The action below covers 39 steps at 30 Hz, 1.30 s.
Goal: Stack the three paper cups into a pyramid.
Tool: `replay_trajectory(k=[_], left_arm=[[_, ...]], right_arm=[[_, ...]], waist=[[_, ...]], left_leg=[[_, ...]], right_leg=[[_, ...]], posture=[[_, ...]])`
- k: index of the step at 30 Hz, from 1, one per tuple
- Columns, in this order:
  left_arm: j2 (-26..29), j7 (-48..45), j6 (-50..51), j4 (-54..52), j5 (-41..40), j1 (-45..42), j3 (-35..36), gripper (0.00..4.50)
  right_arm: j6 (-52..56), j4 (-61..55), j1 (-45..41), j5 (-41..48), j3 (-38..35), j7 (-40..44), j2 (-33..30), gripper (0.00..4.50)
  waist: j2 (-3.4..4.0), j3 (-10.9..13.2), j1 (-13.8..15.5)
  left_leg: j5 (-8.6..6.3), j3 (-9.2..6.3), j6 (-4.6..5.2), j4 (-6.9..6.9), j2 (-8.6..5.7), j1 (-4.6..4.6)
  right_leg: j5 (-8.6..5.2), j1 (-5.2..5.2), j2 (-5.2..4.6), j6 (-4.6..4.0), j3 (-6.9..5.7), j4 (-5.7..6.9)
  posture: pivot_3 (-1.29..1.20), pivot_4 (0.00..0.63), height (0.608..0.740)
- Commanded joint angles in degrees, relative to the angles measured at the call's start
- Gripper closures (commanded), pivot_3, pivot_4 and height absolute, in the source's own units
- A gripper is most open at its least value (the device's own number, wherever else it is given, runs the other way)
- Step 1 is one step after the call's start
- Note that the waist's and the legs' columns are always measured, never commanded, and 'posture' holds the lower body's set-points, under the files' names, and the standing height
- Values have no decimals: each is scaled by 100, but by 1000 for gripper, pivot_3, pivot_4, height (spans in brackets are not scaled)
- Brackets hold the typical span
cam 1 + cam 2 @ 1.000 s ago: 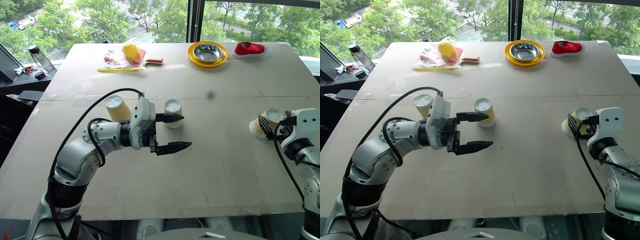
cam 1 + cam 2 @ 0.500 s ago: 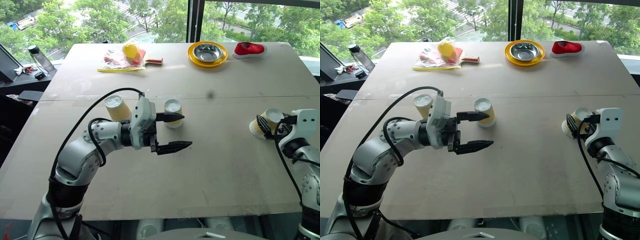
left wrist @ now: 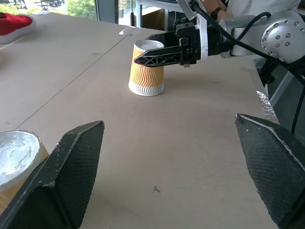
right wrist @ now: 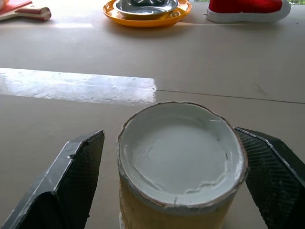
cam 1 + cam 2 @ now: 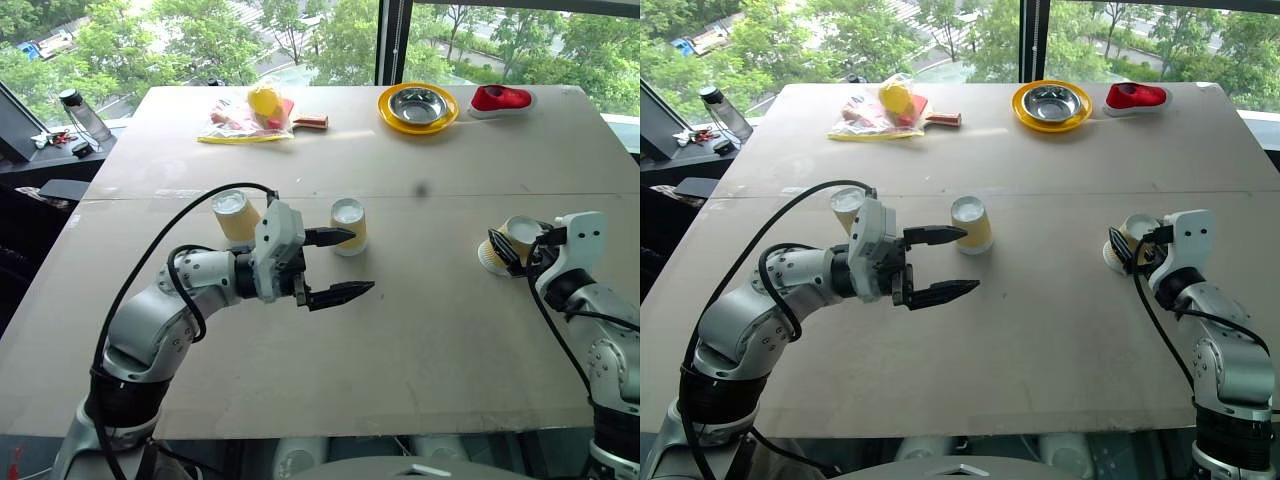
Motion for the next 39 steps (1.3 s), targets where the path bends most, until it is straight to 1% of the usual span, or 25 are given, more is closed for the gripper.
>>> replay_trajectory(k=[1, 2, 3, 4, 9, 13, 17, 21, 25, 29, 33, 39], left_arm=[[4, 36, -95, -228, 4, -1, 124, 0], [4, 39, -96, -229, 5, -1, 125, 0], [4, 43, -95, -230, 5, -2, 129, 0], [6, 47, -96, -233, 5, -2, 135, 0], [7, 63, -104, -234, 11, 1, 151, 0], [9, 186, -93, -338, -24, 136, 241, 0], [18, 458, -81, -401, -2, 391, 528, 0], [116, 627, -149, -418, 83, 787, 914, 0], [247, 642, -164, -611, 72, 1418, 1309, 0], [355, 667, -241, -837, 189, 2042, 1600, 0], [367, 737, -282, -958, 243, 2309, 1728, 0], [318, 867, -347, -1020, 241, 2425, 1830, 0]], right_arm=[[-197, -100, -39, 50, -154, -10, -66, 296], [-201, -112, -39, 60, -137, 5, -72, 837], [-197, -129, -41, 70, -122, 15, -74, 1007], [-178, -159, -48, 89, -99, 26, -76, 1500], [-165, -249, -70, 138, 11, 106, -77, 1500], [-138, -313, -206, 166, 283, 281, -126, 1500], [-29, -128, -740, 105, 817, 293, 19, 1500], [22, 148, -1231, 45, 1454, 522, 152, 1500], [91, 431, -1676, -37, 2106, 802, 272, 1500], [-55, 855, -2118, -247, 2577, 886, 516, 1500], [-210, 1183, -2299, -362, 2719, 949, 684, 1500], [-412, 1456, -2432, -511, 2813, 1102, 746, 1500]], waist=[[0, 0, -7], [0, 0, -13], [0, 0, -14], [0, 0, -13], [0, 0, -8], [0, 0, -28], [0, 0, -58], [0, 0, -59], [0, 1, -64], [-2, 0, -94], [-2, 0, -71], [-2, 0, -100]], left_leg=[[0, -1, 0, 0, 1, 0], [0, 0, 0, 0, 1, 1], [0, 0, 0, 0, 1, 2], [0, 0, 0, 0, 1, 2], [0, 1, 0, 0, 1, 2], [0, 1, 1, 0, 2, 2], [0, 1, 0, 2, 5, 3], [-1, -3, 1, 10, 7, 5], [-1, -2, 1, 10, 12, 3], [-1, -3, 1, 11, 13, 3], [-1, -9, 1, 12, 13, 3], [-1, -8, 1, 12, 12, 3]], right_leg=[[0, 0, 1, 0, -1, 1], [0, -1, 2, 0, 0, 2], [0, -1, 2, 0, 1, 3], [0, -1, 2, 0, 1, 4], [0, -1, 1, 0, 1, 3], [0, -1, 1, 0, 2, 4], [0, -2, 2, 0, 4, 9], [0, -2, 4, 0, 0, 17], [0, -3, 1, 0, 1, 16], [0, -3, -3, 0, -2, 17], [0, -2, -6, 0, -9, 18], [0, -2, -7, -1, -7, 19]], posture=[[0, 150, 740], [0, 150, 740], [0, 150, 740], [0, 150, 740], [0, 150, 740], [0, 150, 740], [0, 150, 740], [0, 150, 740], [0, 150, 740], [0, 150, 740], [0, 150, 740], [0, 150, 740]])
